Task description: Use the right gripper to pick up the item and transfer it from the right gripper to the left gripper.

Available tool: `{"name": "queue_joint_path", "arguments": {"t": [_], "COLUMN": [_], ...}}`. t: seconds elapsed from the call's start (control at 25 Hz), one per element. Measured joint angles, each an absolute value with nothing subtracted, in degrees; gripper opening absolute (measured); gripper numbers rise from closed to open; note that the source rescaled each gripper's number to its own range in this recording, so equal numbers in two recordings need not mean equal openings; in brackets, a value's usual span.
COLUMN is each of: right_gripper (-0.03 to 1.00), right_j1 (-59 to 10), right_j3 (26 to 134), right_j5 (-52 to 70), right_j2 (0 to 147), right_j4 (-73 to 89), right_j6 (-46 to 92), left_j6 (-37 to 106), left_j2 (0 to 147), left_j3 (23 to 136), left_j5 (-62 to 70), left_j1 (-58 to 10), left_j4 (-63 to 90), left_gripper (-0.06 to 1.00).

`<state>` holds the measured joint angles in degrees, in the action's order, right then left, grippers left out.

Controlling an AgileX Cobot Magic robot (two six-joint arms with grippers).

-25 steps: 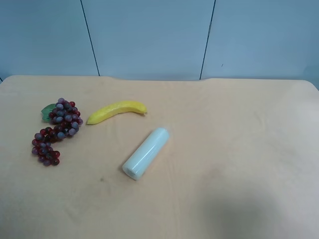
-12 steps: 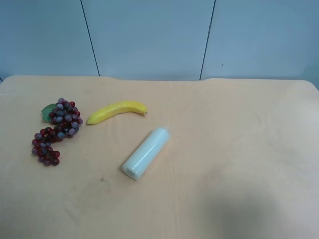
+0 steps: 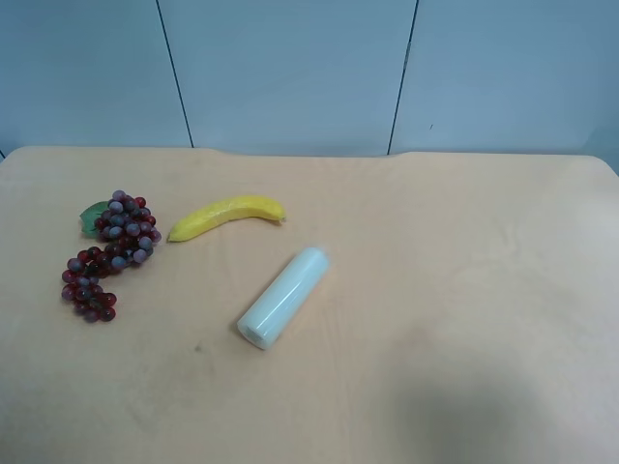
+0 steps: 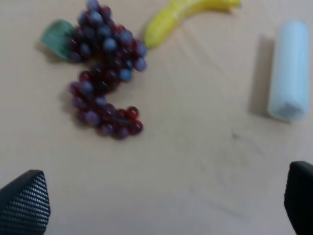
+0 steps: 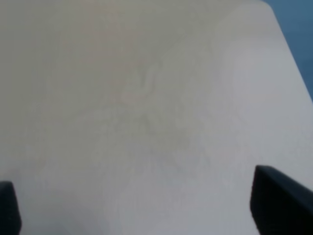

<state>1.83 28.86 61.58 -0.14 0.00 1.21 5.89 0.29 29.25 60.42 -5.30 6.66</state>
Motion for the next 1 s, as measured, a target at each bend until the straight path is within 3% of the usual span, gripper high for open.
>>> {"name": "queue_joint_path", "arguments": {"t": [0.24,1.0], "right_gripper": [0.86,0.86], "right_j1": [1.8,1.8], "right_j3": [28.9,28.9], "right_j5": [61.6,61.6], "right_j2": [-0.1,-0.1], "right_j4": [0.0,0.0], "right_j6": [1.2,1.2], "left_j6": [5.9,5.9], "left_j2": [-0.2,-0.2], "left_j3": [29.2,29.2], "left_j5": [60.5,60.5], "left_j1": [4.3,4.3], "left_j4": [6.7,6.7], "left_gripper": [0.99,0.99]}}
